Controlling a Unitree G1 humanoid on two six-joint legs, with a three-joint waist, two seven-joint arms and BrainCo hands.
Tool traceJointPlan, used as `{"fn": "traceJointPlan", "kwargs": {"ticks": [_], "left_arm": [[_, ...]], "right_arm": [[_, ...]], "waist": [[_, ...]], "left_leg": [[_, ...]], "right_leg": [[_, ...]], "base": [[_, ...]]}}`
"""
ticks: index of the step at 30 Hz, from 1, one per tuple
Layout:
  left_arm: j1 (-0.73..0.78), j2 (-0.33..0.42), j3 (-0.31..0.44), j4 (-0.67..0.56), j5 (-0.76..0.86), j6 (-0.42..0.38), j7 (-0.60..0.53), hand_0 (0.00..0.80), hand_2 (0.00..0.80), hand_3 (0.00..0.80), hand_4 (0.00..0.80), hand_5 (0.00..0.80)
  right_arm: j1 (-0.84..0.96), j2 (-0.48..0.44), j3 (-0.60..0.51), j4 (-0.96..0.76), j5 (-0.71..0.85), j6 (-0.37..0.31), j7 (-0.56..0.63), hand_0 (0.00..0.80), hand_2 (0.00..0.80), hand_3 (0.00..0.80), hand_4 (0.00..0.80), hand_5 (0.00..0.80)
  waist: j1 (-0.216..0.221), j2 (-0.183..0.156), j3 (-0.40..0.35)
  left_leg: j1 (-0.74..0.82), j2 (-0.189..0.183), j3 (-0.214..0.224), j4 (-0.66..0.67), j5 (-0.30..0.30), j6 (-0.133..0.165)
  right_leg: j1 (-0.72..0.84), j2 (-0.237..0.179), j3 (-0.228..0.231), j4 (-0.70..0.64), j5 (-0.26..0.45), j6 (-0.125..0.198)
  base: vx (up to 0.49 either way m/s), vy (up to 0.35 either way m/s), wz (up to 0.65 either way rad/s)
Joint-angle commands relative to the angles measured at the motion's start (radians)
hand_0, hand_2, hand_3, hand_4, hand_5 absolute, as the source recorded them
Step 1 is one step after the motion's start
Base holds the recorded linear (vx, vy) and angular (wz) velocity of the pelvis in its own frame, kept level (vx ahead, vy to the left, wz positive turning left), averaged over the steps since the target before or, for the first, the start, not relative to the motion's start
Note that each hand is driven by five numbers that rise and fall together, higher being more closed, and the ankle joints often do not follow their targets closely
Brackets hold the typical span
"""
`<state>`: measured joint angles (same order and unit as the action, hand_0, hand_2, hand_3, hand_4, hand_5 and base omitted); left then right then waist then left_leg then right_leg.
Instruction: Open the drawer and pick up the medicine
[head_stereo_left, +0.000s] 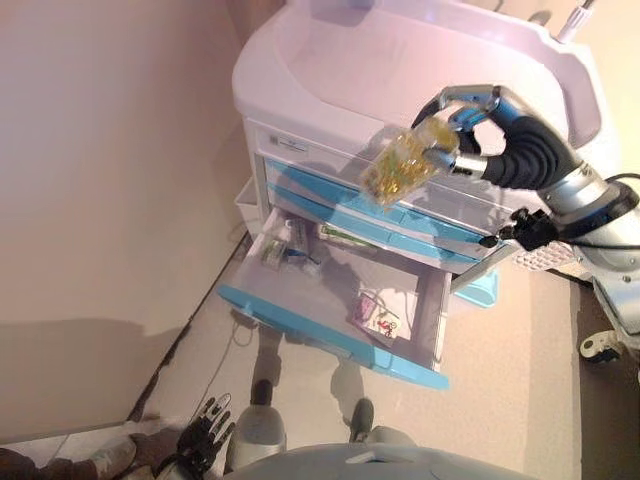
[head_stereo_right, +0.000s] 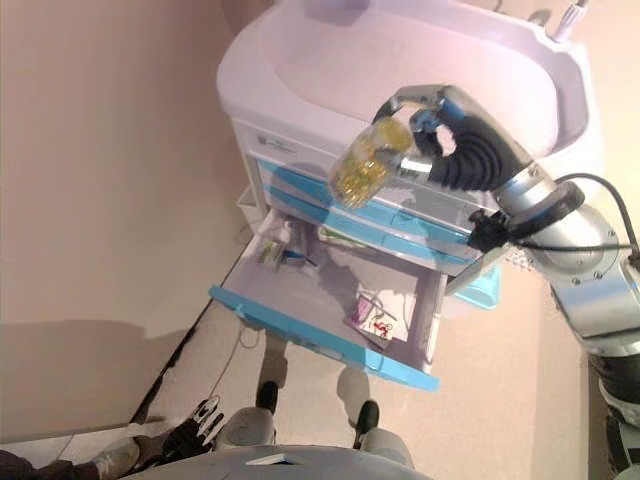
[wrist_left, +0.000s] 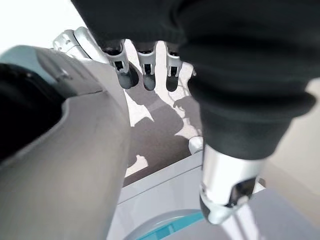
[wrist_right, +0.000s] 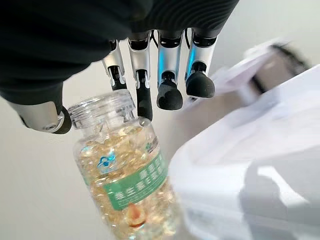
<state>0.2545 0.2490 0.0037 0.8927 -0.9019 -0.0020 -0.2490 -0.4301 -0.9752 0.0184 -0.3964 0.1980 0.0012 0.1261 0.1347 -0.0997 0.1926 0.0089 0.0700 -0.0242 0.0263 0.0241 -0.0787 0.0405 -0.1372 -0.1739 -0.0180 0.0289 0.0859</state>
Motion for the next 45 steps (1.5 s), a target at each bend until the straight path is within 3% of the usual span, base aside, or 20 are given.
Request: {"fn": "traceJointPlan", "kwargs": {"ticks": [1,11,24,30,38,45], "left_arm": [[0.023,0.039,0.004,0.034,0.034,0.01,-0.004,0.0,0.0,0.0,0.0,0.0],[0.037,0.08,0.004,0.011,0.052,0.066,0.008,0.0,0.0,0.0,0.0,0.0],[0.036,0.147,-0.013,-0.025,0.027,0.131,0.031,0.0,0.0,0.0,0.0,0.0],[0.031,0.166,-0.027,-0.053,0.032,0.157,0.045,0.0,0.0,0.0,0.0,0.0],[0.027,0.168,-0.042,-0.065,0.036,0.165,0.048,0.0,0.0,0.0,0.0,0.0],[0.027,0.16,-0.048,-0.039,0.046,0.151,0.029,0.0,0.0,0.0,0.0,0.0]], "right_arm": [[-0.132,-0.063,-0.018,0.028,0.075,0.042,-0.089,0.8,0.8,0.8,0.8,0.8],[-0.38,-0.188,0.097,0.4,0.094,0.085,-0.215,0.8,0.8,0.8,0.8,0.8],[-0.662,-0.293,0.385,0.817,0.091,0.124,-0.193,0.8,0.8,0.8,0.8,0.8],[-0.662,-0.231,0.444,0.983,0.115,0.164,-0.12,0.8,0.8,0.8,0.8,0.8],[-0.524,-0.111,0.374,1.103,0.091,0.176,-0.094,0.8,0.8,0.8,0.8,0.8],[-0.422,-0.035,0.313,1.216,0.063,0.138,-0.077,0.8,0.8,0.8,0.8,0.8]], "waist": [[0.031,-0.011,-0.032],[0.059,-0.02,-0.045],[0.093,-0.026,-0.05],[0.115,-0.016,-0.036],[0.135,0.01,-0.021],[0.142,0.032,-0.013]], "left_leg": [[0.023,-0.002,-0.01,-0.013,-0.033,0.034],[0.043,-0.007,-0.029,-0.017,-0.032,0.033],[0.048,-0.019,-0.046,-0.02,-0.028,0.037],[0.046,-0.02,-0.059,-0.015,-0.027,0.039],[0.045,-0.025,-0.073,-0.008,-0.03,0.042],[0.047,-0.029,-0.08,-0.009,-0.028,0.045]], "right_leg": [[0.03,-0.036,-0.027,0.064,-0.012,0.047],[0.062,-0.042,-0.05,0.054,-0.013,0.048],[0.074,-0.048,-0.066,0.045,-0.004,0.054],[0.079,-0.053,-0.08,0.048,-0.006,0.05],[0.083,-0.06,-0.091,0.056,-0.013,0.049],[0.085,-0.06,-0.092,0.059,-0.017,0.048]], "base": [[0.046,0.01,0.04],[0.046,0.008,0.02],[0.033,0.003,0.05],[0.002,-0.002,0.01],[0.007,-0.003,0.05],[-0.002,0.0,0.02]]}}
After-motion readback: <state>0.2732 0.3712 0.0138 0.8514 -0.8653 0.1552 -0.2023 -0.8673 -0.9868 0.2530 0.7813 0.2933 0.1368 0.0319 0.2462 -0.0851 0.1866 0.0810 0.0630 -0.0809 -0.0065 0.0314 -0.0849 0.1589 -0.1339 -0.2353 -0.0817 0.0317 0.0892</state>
